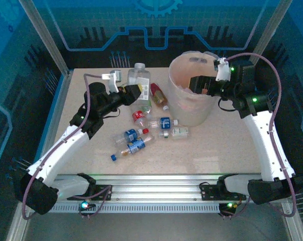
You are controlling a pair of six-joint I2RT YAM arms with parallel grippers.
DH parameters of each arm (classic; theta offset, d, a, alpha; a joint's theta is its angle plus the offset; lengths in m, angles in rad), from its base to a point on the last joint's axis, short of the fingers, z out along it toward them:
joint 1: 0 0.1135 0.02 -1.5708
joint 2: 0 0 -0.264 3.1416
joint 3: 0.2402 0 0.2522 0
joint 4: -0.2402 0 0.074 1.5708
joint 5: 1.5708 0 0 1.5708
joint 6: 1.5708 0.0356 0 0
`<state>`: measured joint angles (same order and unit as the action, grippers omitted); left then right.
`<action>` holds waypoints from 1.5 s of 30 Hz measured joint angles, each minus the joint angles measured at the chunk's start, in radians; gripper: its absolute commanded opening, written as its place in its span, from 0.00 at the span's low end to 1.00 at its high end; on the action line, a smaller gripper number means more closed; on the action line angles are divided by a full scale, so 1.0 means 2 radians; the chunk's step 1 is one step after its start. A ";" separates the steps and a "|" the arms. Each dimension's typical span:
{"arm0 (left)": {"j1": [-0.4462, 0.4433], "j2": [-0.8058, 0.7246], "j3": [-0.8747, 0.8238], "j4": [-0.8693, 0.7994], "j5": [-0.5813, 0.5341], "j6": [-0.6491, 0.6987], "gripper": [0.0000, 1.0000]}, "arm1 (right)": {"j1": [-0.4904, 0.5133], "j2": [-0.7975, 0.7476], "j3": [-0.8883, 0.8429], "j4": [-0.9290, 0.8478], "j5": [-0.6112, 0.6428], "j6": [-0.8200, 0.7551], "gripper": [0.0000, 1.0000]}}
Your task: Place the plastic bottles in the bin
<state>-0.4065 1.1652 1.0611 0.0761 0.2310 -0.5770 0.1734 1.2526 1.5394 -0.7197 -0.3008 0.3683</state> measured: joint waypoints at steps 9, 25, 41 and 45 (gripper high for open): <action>-0.005 0.049 0.007 0.127 0.108 -0.053 0.20 | 0.012 0.000 -0.028 0.102 -0.132 0.017 1.00; -0.005 0.159 0.015 0.430 0.215 -0.275 0.18 | 0.092 0.029 -0.022 0.219 -0.207 0.016 1.00; 0.009 0.159 0.015 0.451 0.193 -0.301 0.18 | 0.093 0.084 -0.002 0.305 -0.216 0.076 0.94; 0.009 0.154 0.014 0.451 0.187 -0.301 0.18 | 0.093 0.091 0.002 0.315 -0.214 0.086 0.93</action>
<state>-0.3878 1.4738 1.0901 0.9779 0.6048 -1.1797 0.3592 1.4338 1.5433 -0.0898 -0.7292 0.5404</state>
